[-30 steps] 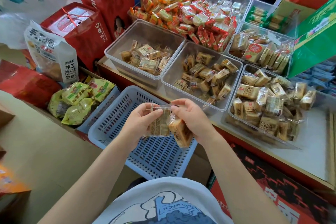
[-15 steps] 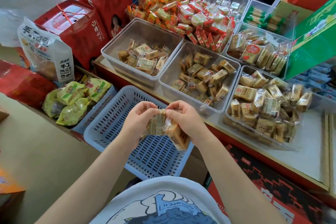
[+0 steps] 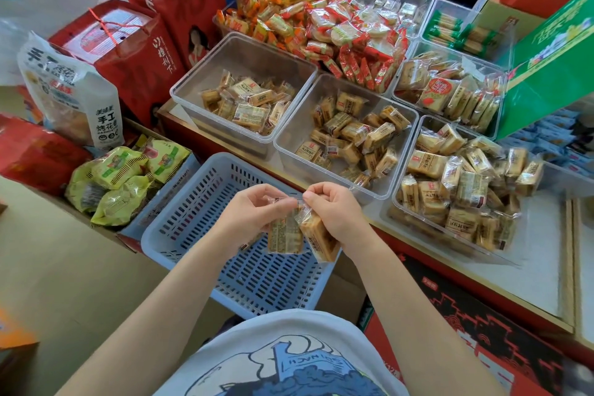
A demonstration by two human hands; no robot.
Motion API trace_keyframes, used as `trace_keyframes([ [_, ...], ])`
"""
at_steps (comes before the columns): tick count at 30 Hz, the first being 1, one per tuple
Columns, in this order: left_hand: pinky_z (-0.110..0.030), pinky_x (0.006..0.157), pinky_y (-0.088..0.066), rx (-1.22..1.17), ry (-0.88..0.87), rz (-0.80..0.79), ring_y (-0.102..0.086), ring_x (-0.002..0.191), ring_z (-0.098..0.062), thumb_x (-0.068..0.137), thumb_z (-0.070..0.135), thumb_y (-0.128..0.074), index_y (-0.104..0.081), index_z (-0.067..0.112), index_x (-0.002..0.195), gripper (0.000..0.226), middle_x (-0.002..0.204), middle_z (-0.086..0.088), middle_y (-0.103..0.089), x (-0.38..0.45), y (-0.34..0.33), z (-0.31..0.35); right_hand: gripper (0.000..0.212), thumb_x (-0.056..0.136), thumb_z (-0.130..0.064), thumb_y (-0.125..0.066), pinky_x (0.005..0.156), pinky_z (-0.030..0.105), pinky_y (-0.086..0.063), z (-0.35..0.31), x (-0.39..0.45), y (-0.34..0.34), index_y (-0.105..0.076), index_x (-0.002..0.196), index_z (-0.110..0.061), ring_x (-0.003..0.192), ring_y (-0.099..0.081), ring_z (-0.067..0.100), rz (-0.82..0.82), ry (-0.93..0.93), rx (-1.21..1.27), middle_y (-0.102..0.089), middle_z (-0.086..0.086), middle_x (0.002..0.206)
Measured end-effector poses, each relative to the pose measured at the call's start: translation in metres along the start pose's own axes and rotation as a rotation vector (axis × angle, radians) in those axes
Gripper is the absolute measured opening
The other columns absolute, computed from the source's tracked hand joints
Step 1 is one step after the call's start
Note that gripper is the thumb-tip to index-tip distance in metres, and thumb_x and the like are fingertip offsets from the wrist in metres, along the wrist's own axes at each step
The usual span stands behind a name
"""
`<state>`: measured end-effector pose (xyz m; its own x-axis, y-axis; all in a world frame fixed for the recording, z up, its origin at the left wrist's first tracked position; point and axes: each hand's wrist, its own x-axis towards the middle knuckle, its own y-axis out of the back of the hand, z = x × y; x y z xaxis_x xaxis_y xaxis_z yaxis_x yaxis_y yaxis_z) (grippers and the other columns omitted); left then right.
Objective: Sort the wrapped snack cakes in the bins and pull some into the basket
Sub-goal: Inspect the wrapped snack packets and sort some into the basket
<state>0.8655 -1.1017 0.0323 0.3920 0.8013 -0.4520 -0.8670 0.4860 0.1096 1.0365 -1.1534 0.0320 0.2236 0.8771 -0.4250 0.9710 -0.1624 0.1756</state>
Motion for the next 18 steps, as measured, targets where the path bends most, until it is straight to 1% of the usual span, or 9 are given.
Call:
trace_keyframes([
  [2, -0.028, 0.067, -0.059, 0.052, -0.005, -0.07, -0.073, 0.077, -0.014, 0.081, 0.026, -0.084, -0.071, 0.016, 0.096, 0.022, 0.081, 0.0, -0.074, 0.003, 0.004, 0.002, 0.008, 0.1, -0.018, -0.062, 0.077, 0.042, -0.06, 0.0, 0.001, 0.002, -0.067, 0.093, -0.017, 0.074, -0.066, 0.019, 0.01, -0.01, 0.029, -0.07, 0.003, 0.079],
  [4, -0.033, 0.07, -0.061, 0.099, -0.03, -0.001, -0.074, 0.08, -0.018, 0.08, 0.026, -0.086, -0.071, 0.015, 0.095, 0.024, 0.086, -0.006, -0.075, 0.006, 0.005, 0.002, 0.005, 0.1, -0.017, -0.063, 0.073, 0.035, -0.06, -0.002, 0.001, 0.004, -0.067, 0.096, -0.016, 0.075, -0.068, 0.015, 0.009, -0.014, 0.081, -0.072, 0.001, 0.08],
  [5, -0.035, 0.072, -0.063, 0.061, -0.025, 0.057, -0.075, 0.083, -0.021, 0.081, 0.025, -0.085, -0.07, 0.012, 0.095, 0.024, 0.09, -0.01, -0.076, 0.007, 0.005, 0.0, 0.004, 0.099, -0.017, -0.063, 0.074, 0.034, -0.06, -0.002, 0.001, 0.006, -0.067, 0.099, -0.017, 0.077, -0.068, 0.015, 0.007, -0.015, 0.101, -0.072, 0.002, 0.082],
  [8, -0.032, 0.068, -0.063, -0.262, 0.041, 0.21, -0.076, 0.088, -0.024, 0.087, 0.016, -0.079, -0.062, 0.005, 0.1, 0.024, 0.101, -0.017, -0.074, 0.008, 0.003, -0.003, 0.008, 0.1, -0.02, -0.061, 0.084, 0.039, -0.058, -0.002, 0.004, 0.011, -0.065, 0.107, -0.021, 0.086, -0.066, 0.019, 0.006, -0.018, 0.107, -0.071, 0.011, 0.096],
  [10, -0.03, 0.067, -0.062, -0.422, 0.043, 0.234, -0.076, 0.093, -0.026, 0.091, 0.01, -0.075, -0.056, 0.005, 0.106, 0.025, 0.109, -0.021, -0.072, 0.01, 0.007, -0.005, 0.01, 0.101, -0.024, -0.061, 0.086, 0.039, -0.057, -0.001, 0.005, 0.013, -0.065, 0.11, -0.022, 0.09, -0.066, 0.02, 0.003, -0.032, 0.078, -0.07, 0.006, 0.098],
  [13, -0.033, 0.075, -0.063, -0.57, 0.049, 0.134, -0.074, 0.104, -0.029, 0.09, 0.009, -0.072, -0.053, 0.002, 0.125, 0.04, 0.115, -0.02, -0.072, 0.01, 0.012, -0.002, 0.014, 0.101, -0.032, -0.06, 0.087, 0.036, -0.058, -0.001, 0.004, 0.01, -0.067, 0.111, -0.025, 0.099, -0.07, 0.022, -0.034, -0.061, 0.043, -0.073, 0.001, 0.105],
  [15, -0.034, 0.079, -0.063, -0.621, 0.041, 0.016, -0.073, 0.104, -0.029, 0.086, 0.01, -0.071, -0.054, 0.001, 0.13, 0.048, 0.116, -0.021, -0.072, 0.009, 0.012, -0.001, 0.015, 0.102, -0.033, -0.059, 0.088, 0.035, -0.058, -0.001, 0.001, 0.005, -0.068, 0.11, -0.025, 0.099, -0.071, 0.02, -0.061, -0.061, 0.058, -0.075, 0.0, 0.104],
  [16, -0.034, 0.081, -0.063, -0.631, 0.036, -0.031, -0.073, 0.102, -0.028, 0.087, 0.009, -0.068, -0.056, 0.001, 0.129, 0.044, 0.114, -0.021, -0.072, 0.008, 0.012, 0.0, 0.015, 0.103, -0.033, -0.058, 0.087, 0.034, -0.058, -0.002, 0.001, 0.003, -0.069, 0.108, -0.024, 0.097, -0.071, 0.018, -0.061, -0.051, 0.063, -0.076, 0.0, 0.102],
  [18, -0.034, 0.081, -0.063, -0.626, 0.048, -0.059, -0.073, 0.1, -0.028, 0.09, 0.007, -0.064, -0.06, 0.003, 0.123, 0.033, 0.11, -0.019, -0.074, 0.007, 0.013, 0.0, 0.015, 0.102, -0.032, -0.06, 0.082, 0.033, -0.058, -0.004, 0.0, 0.001, -0.069, 0.104, -0.02, 0.087, -0.07, 0.016, -0.038, -0.022, 0.066, -0.075, 0.003, 0.099],
])
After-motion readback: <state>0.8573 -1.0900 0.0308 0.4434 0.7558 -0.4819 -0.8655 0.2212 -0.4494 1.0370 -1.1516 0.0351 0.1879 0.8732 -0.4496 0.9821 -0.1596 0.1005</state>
